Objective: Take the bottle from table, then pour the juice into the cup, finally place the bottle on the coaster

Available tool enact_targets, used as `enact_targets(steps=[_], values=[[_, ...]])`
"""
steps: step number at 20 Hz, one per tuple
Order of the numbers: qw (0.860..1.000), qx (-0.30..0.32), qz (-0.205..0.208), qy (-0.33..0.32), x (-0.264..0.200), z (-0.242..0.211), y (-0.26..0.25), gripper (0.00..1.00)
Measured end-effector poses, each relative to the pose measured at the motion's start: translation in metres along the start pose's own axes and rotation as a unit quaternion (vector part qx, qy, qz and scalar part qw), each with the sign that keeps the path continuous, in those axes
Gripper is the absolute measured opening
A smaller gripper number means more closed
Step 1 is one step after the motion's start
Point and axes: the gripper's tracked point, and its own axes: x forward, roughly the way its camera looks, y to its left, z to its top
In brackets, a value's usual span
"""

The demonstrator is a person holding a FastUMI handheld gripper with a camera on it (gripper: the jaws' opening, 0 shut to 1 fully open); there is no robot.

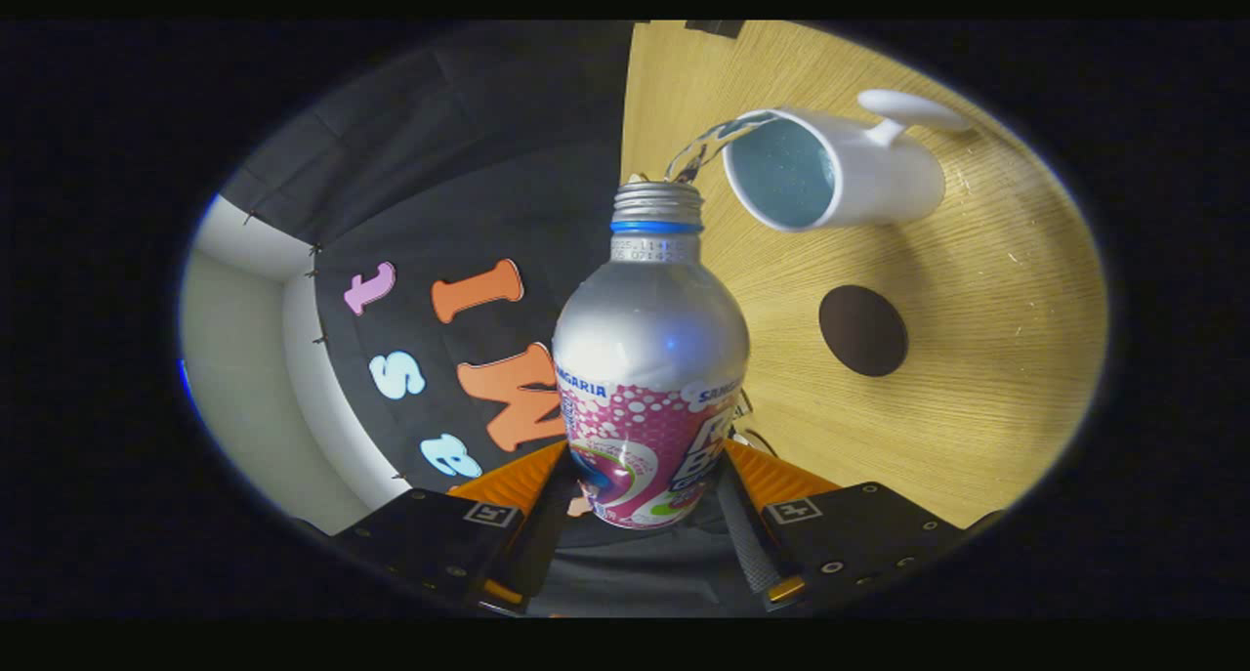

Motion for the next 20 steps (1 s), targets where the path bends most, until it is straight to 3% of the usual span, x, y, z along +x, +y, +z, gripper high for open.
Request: enact_targets(steps=[20], values=[[0.999,0.048,-0.019,-0.006,0.004,-0.003,-0.003,0.77]])
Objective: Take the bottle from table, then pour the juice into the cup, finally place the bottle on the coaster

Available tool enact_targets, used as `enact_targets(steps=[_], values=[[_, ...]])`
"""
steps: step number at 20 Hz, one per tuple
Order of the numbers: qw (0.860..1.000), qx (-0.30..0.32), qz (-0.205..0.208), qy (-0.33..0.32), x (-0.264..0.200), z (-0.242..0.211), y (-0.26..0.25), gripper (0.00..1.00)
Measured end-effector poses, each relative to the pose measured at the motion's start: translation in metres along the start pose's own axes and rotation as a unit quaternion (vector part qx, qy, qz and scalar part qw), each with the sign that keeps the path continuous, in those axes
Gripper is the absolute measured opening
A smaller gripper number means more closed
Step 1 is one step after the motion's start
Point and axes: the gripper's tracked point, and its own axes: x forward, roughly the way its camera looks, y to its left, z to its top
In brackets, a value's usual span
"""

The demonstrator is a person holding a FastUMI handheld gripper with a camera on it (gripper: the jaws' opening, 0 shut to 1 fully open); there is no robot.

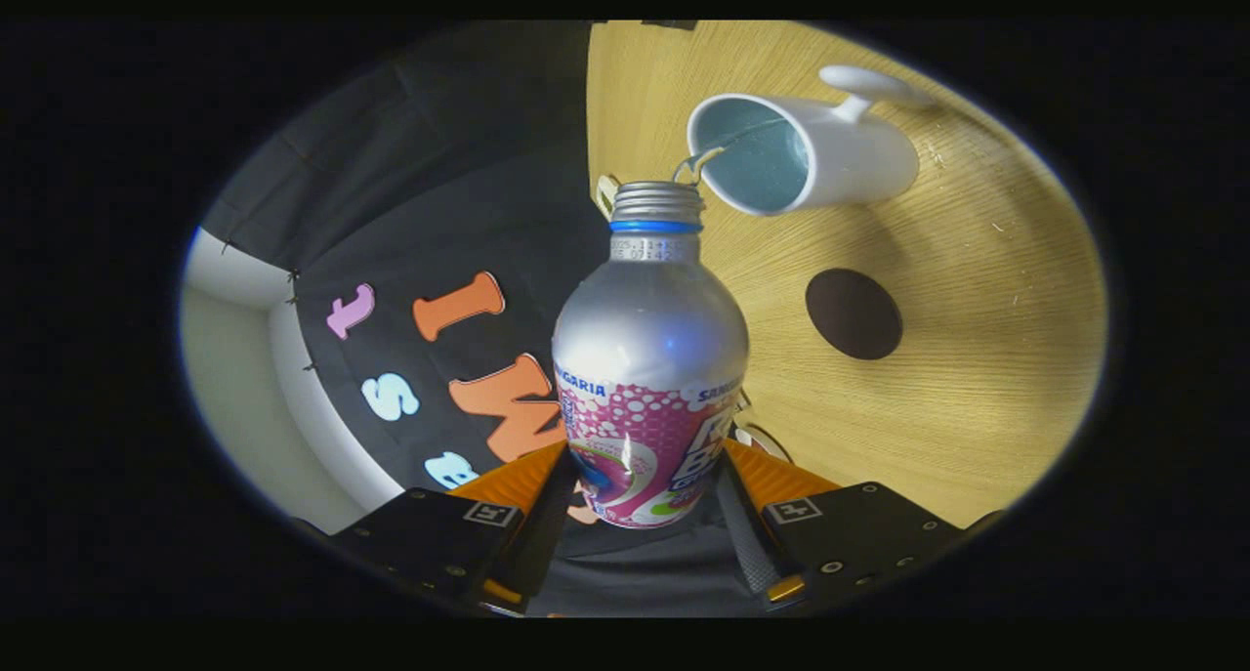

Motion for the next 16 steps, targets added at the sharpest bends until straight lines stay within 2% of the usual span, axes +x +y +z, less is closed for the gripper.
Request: enact_targets(steps=[16], values=[[0.999,0.045,-0.006,-0.005,0.0006,0.0000,0.0030,0.77]])
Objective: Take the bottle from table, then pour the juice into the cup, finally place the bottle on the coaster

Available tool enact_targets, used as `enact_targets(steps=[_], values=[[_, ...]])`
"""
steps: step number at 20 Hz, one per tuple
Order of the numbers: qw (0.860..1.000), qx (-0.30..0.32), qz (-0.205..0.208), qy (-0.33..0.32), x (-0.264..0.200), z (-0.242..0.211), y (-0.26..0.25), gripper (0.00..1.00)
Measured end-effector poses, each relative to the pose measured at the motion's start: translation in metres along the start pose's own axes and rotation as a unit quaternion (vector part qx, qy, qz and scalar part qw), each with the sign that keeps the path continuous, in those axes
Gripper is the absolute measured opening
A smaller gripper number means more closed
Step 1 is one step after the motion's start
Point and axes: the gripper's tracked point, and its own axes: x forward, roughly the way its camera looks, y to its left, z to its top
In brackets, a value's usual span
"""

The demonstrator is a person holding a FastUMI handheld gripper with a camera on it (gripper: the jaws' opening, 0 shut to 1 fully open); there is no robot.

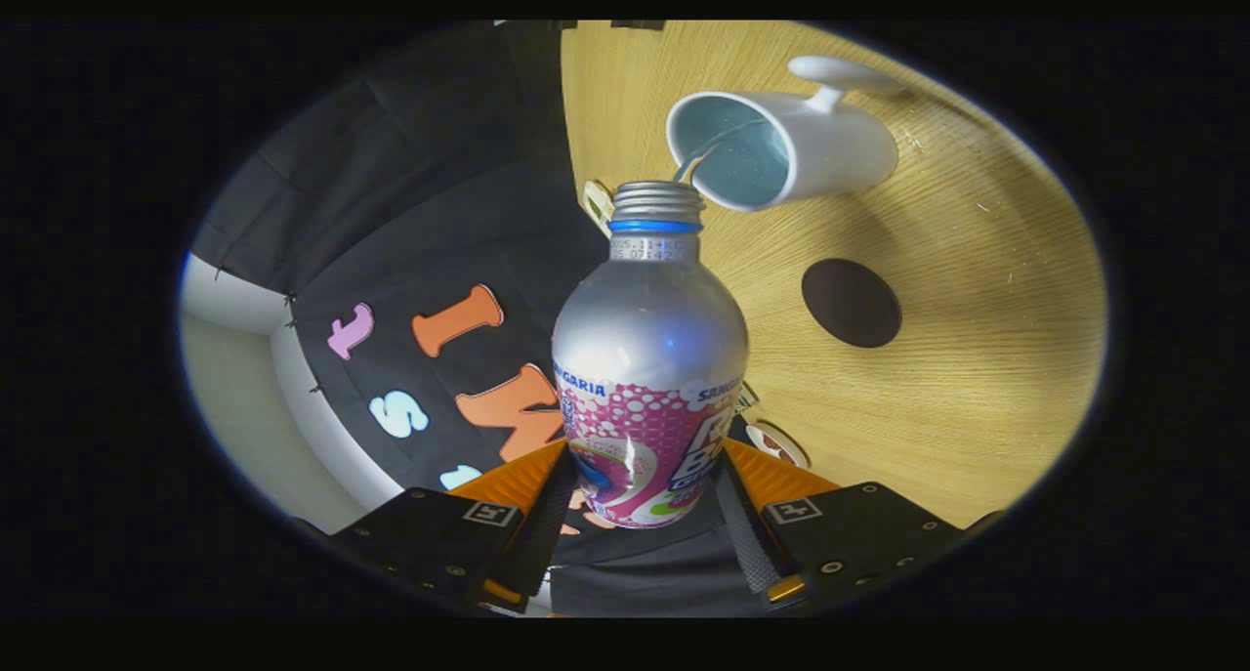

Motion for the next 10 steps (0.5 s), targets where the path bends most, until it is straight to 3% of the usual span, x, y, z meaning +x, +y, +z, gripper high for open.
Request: enact_targets(steps=[10], values=[[1.000,0.025,0.001,-0.014,-0.003,0.010,0.003,0.77]])
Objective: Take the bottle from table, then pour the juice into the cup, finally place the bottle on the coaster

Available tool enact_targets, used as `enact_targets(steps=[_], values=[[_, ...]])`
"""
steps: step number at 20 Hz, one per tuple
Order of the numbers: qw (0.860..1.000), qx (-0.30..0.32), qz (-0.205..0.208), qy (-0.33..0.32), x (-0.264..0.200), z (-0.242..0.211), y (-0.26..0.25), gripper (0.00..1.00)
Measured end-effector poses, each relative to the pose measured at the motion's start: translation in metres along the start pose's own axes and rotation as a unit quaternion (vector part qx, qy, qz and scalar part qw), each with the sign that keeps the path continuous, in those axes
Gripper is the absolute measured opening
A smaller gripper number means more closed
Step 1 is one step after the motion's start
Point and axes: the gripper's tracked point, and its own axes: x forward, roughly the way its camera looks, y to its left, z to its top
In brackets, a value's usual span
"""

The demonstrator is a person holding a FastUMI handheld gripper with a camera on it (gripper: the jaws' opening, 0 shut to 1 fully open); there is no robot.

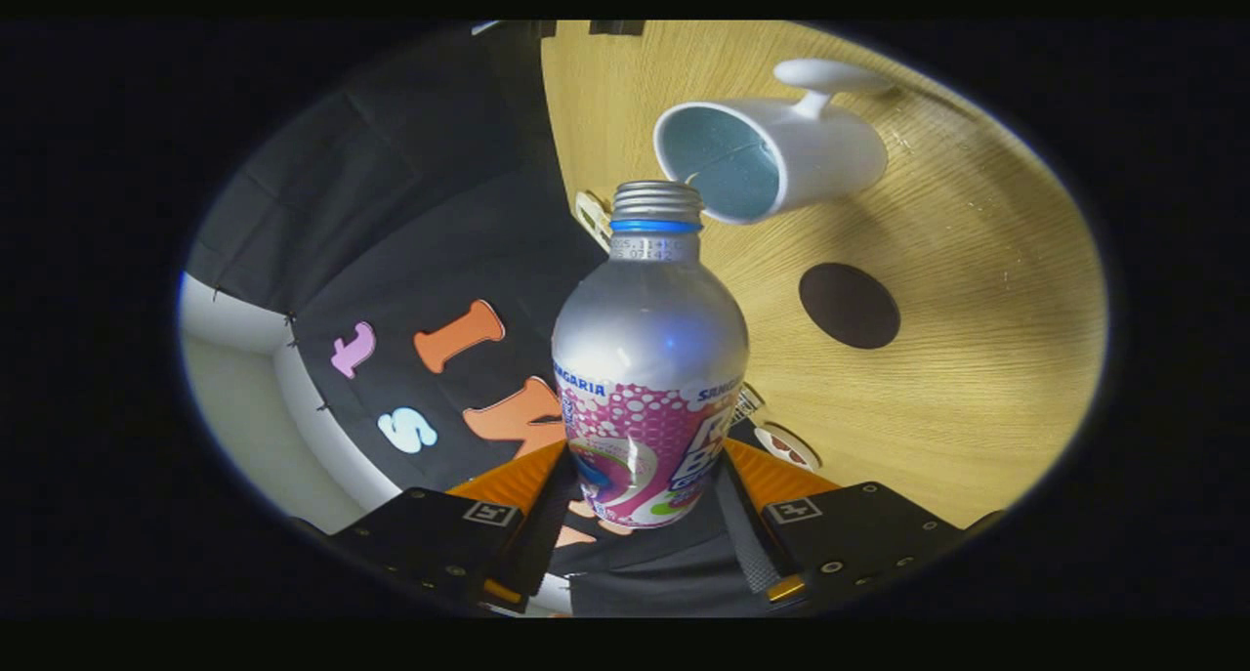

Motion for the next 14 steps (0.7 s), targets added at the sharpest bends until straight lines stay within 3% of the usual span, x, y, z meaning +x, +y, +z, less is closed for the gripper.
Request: enact_targets(steps=[14], values=[[0.998,0.052,0.018,-0.002,0.006,0.004,0.016,0.77]])
